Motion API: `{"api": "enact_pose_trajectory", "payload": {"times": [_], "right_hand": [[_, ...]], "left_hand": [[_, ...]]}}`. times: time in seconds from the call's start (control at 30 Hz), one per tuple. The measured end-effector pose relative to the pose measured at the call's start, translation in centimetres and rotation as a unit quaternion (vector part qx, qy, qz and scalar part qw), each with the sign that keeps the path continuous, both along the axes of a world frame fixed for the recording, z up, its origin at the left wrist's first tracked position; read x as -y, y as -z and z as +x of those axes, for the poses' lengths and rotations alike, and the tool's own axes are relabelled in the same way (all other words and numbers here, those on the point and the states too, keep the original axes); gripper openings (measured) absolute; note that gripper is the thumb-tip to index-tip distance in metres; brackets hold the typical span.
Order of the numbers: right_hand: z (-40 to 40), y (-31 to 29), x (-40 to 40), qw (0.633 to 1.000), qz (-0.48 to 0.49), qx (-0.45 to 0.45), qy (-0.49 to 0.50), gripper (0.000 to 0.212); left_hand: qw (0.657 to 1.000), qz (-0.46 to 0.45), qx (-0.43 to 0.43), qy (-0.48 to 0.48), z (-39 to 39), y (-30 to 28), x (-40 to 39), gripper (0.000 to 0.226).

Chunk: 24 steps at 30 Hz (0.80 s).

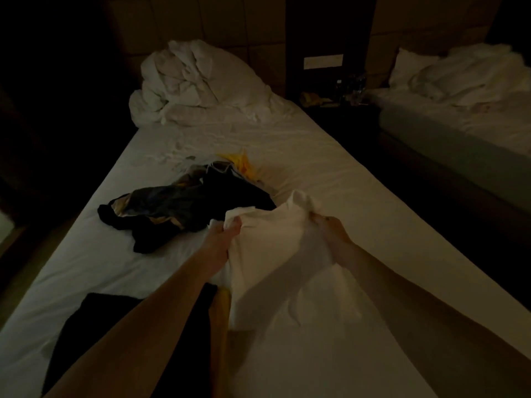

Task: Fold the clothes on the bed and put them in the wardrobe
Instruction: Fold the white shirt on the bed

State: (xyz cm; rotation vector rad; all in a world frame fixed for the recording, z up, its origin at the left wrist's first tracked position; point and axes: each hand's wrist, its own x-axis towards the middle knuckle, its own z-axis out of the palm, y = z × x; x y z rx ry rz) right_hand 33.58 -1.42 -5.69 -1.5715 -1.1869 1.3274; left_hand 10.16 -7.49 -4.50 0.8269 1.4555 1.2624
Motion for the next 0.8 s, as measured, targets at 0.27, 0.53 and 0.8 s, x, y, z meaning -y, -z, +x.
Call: {"api": "enact_pose_trajectory", "payload": {"times": [0.27, 0.53, 0.8], "right_hand": [[-1.2, 6.8, -9.7, 0.96, 0.001, 0.281, 0.001, 0.047], [-2.1, 8.2, -11.6, 0.967, -0.025, 0.227, -0.112, 0.07], [-1.0, 1.8, -6.7, 0.996, -0.057, -0.041, -0.047, 0.028]], "left_hand": [[0.959, -0.102, -0.265, 0.023, -2.6, 7.6, -10.5, 0.071], [0.961, -0.118, -0.237, -0.077, -2.8, 10.0, -12.4, 0.082], [0.988, -0.074, -0.12, -0.055, -3.1, 3.8, -7.3, 0.056]]}}
